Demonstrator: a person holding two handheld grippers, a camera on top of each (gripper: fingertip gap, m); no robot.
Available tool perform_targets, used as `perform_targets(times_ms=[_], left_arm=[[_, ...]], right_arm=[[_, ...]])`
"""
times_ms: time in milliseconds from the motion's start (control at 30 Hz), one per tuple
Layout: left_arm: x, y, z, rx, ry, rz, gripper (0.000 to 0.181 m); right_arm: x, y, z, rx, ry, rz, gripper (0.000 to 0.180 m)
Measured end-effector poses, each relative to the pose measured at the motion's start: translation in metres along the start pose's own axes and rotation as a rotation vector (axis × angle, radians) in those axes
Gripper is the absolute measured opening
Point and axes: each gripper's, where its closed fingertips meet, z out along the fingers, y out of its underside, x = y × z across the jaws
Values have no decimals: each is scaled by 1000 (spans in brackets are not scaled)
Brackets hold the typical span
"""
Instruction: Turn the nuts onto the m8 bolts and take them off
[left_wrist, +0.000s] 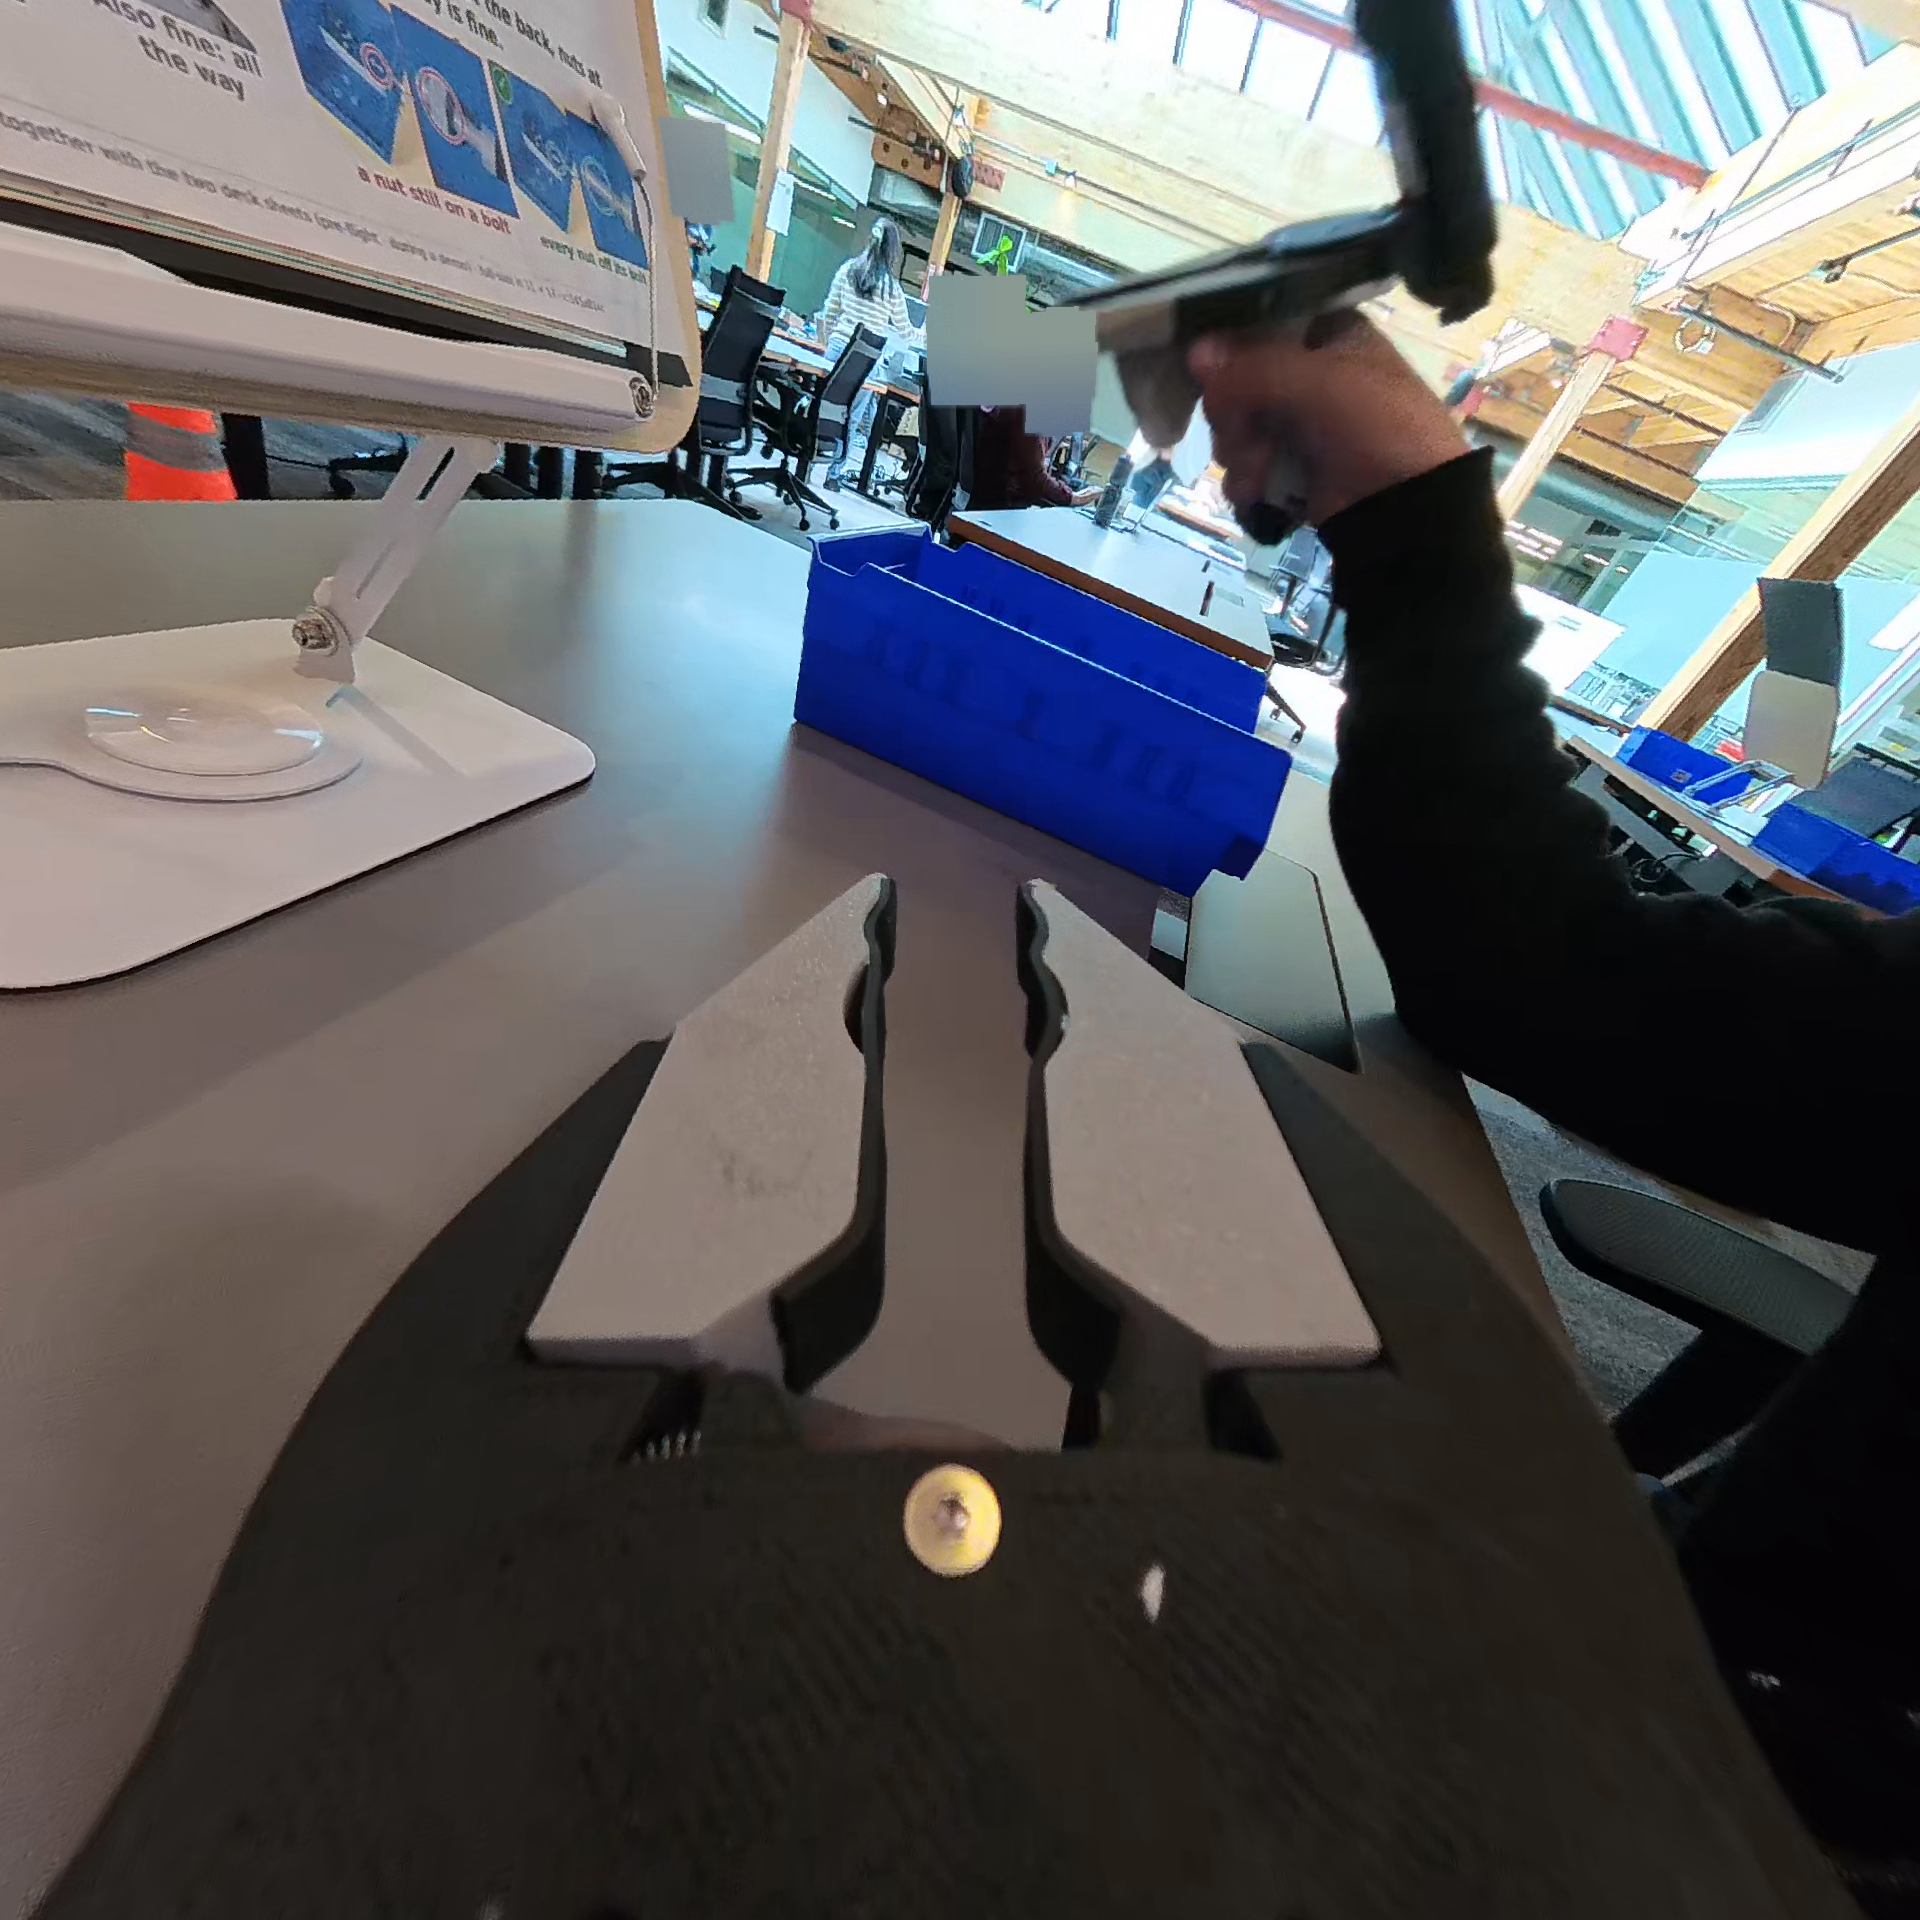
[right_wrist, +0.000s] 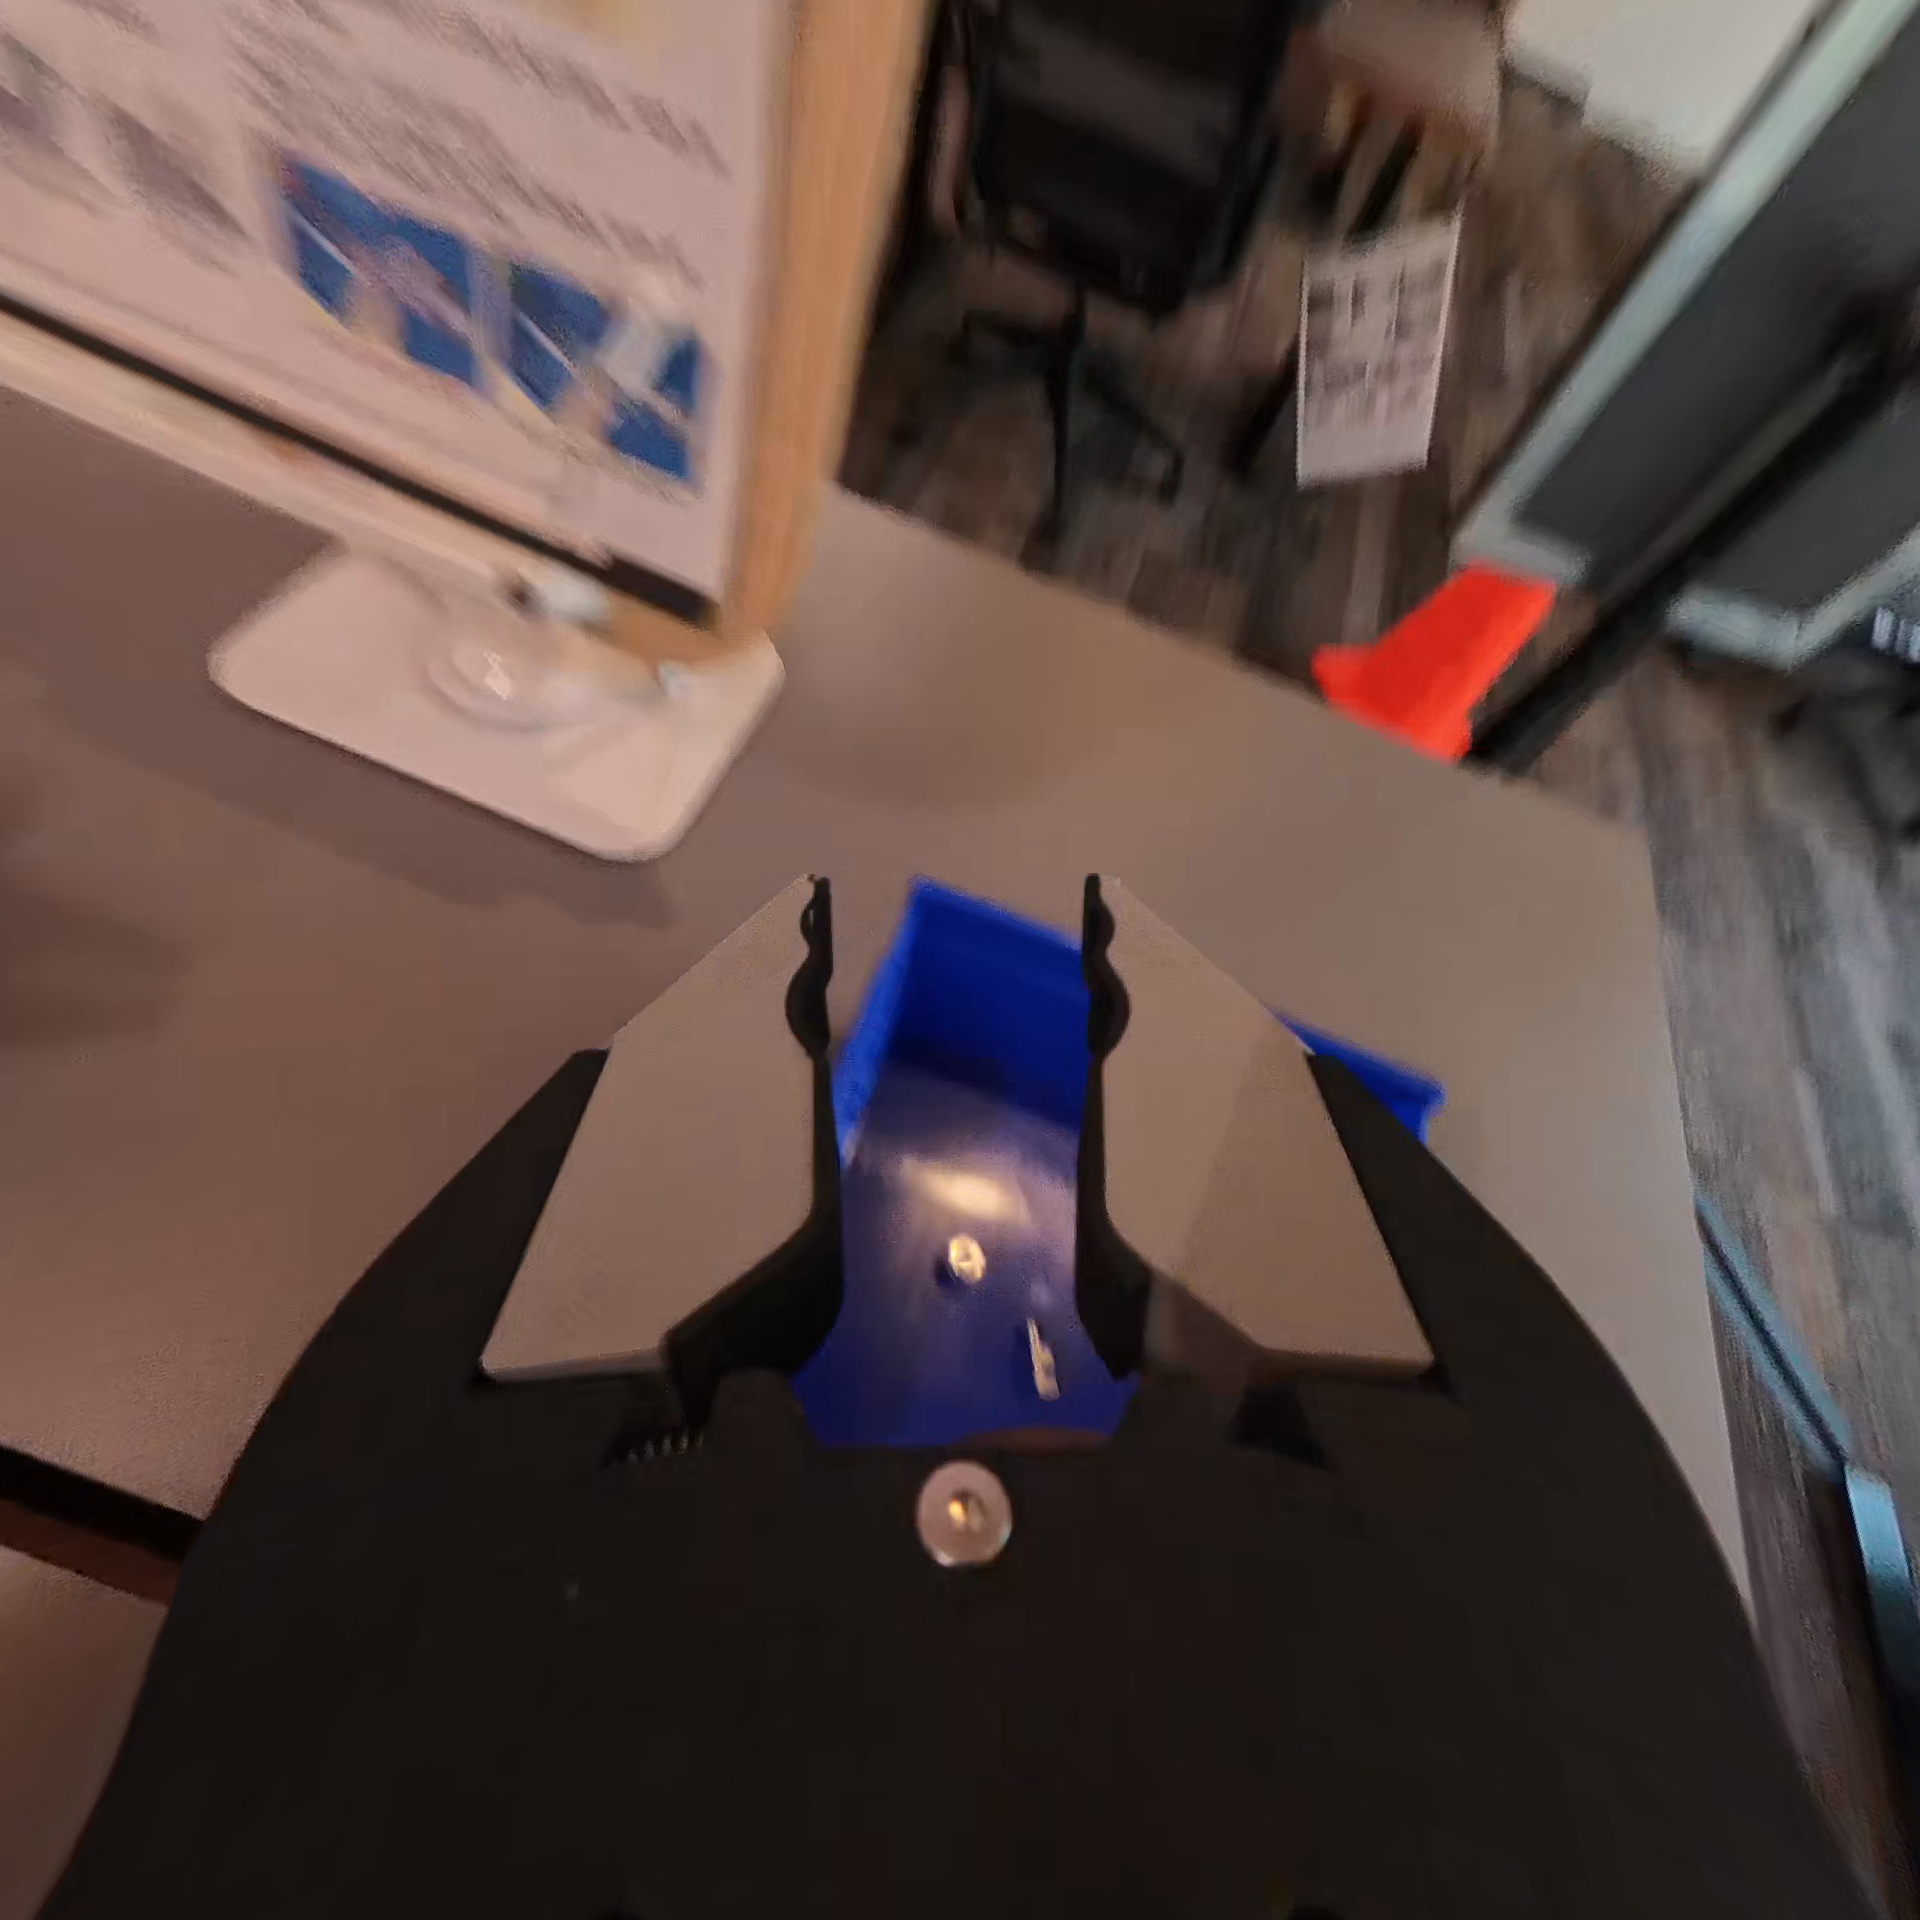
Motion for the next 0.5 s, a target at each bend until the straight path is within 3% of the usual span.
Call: perform_targets(times_ms=[100,200,267,367,500], left_arm=[[2,-1,1,0,0,8,20],[3,-1,1,2,0,11,20],[4,-2,1,1,1,18,20],[8,-3,1,-8,-2,42,21],[14,-6,0,-17,-6,86,23]], right_arm=[[-79,-75,-45,346,-164,-116,37],[-176,-93,-55,428,-399,-231,38],[-214,-87,-27,380,-411,-271,49],[-262,-59,38,276,-426,-286,51],[-301,26,121,-25,-440,-382,53]])
